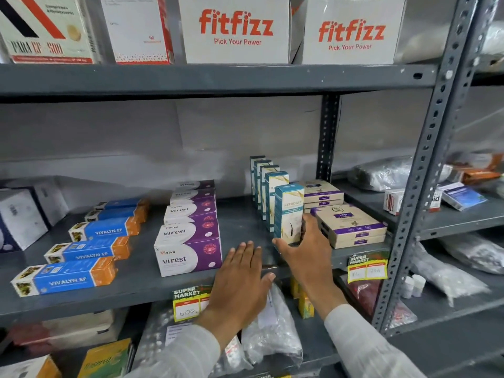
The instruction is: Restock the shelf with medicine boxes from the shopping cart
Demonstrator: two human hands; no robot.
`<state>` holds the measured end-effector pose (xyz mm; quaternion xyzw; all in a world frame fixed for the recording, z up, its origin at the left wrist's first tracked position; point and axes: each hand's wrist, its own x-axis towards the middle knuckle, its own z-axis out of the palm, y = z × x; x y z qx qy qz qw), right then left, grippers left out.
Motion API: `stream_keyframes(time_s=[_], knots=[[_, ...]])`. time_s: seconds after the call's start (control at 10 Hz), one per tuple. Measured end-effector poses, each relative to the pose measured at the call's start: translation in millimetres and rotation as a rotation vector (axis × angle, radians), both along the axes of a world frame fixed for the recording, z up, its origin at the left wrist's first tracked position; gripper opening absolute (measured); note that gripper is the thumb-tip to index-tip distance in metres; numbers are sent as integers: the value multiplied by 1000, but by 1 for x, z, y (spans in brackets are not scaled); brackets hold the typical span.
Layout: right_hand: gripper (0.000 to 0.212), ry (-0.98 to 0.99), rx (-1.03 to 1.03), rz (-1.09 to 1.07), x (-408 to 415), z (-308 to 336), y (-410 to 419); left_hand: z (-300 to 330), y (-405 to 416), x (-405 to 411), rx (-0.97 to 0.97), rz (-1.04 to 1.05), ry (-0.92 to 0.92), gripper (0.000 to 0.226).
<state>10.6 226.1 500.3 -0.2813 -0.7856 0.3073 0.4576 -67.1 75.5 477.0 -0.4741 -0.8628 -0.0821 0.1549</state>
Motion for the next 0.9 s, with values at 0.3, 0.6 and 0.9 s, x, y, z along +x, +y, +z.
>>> stream_keyframes(time_s=[0.3,0.6,0.9], knots=[[73,-17,68,-60,-4,-6,-4,-3,1,-2,9,7,8,75],[73,-26,63,-80,-4,-5,-12,-4,2,-3,15,-1,-6,75],[80,-39,63,-68,-5,-5,-15,0,1,1,16,-6,-22,74]])
